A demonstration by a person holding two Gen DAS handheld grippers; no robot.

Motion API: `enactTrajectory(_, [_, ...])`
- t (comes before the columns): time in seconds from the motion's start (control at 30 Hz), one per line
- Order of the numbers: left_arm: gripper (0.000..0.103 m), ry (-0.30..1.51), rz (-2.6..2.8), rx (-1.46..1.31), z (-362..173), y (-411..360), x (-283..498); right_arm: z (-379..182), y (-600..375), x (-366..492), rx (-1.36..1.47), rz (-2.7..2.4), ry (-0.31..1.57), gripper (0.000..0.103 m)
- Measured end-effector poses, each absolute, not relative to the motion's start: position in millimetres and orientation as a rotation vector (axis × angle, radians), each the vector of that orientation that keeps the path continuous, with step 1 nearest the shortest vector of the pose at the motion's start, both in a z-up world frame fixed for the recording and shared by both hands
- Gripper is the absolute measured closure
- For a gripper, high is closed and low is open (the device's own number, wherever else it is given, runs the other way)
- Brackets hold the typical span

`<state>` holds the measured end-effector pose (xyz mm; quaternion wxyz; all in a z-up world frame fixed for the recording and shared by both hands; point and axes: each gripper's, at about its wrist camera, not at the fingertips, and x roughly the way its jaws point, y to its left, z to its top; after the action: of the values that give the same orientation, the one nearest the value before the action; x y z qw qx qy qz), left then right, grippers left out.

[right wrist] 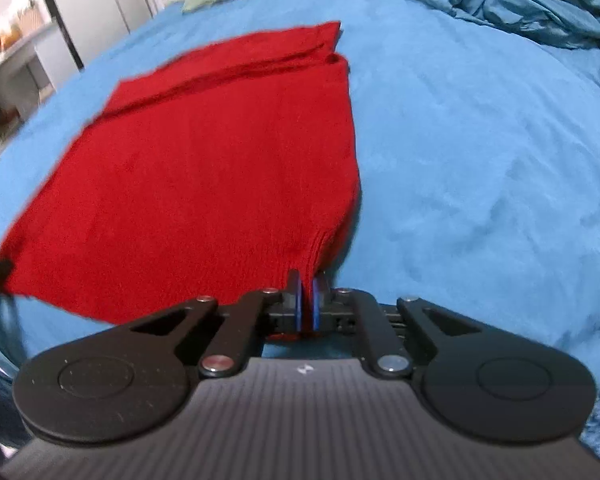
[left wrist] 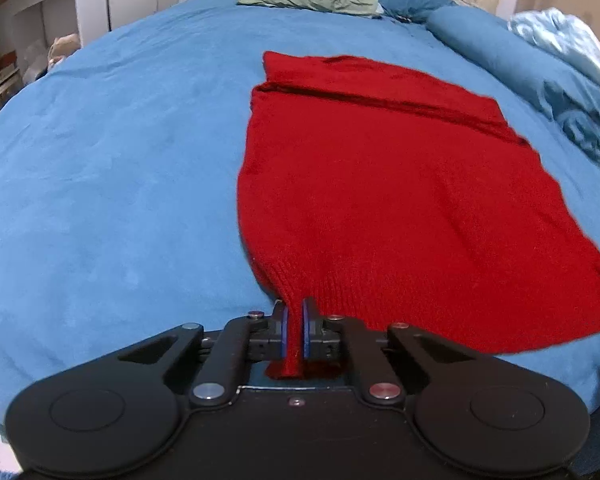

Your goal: Fold small clothes

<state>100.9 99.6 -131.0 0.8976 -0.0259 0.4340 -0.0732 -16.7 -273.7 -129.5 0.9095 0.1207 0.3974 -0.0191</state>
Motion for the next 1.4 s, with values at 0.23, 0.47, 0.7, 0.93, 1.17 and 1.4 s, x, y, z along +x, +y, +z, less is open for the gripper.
enactTrajectory(0.23, [0.097,0.687,-0.152,-0.150,-52,100,121,-48,-295,13,0.331,0.059,0.652,0.083])
enactTrajectory(0.47, [0.097,0.529,-0.105,-0.232,7,85,260,24,-325,148,0.370,0.097,0.492,0.083])
enactTrajectory(0.7, [0.097,0.544,-0.007,-0.280,-37,74,433,-5,-349,331,0.413,0.004,0.532,0.083])
enactTrajectory(0.93, [0.097,0.658,0.038,-0.291,-124,65,498,-96,-362,413,0.458,-0.047,0.626,0.083])
enactTrajectory(1.17, [0.088,0.685,0.056,-0.305,-129,68,527,-108,-376,452,0.493,-0.062,0.616,0.079])
enactTrajectory(1.4, [0.017,0.570,0.055,-0.205,-91,74,470,-93,-357,411,0.368,-0.013,0.545,0.009])
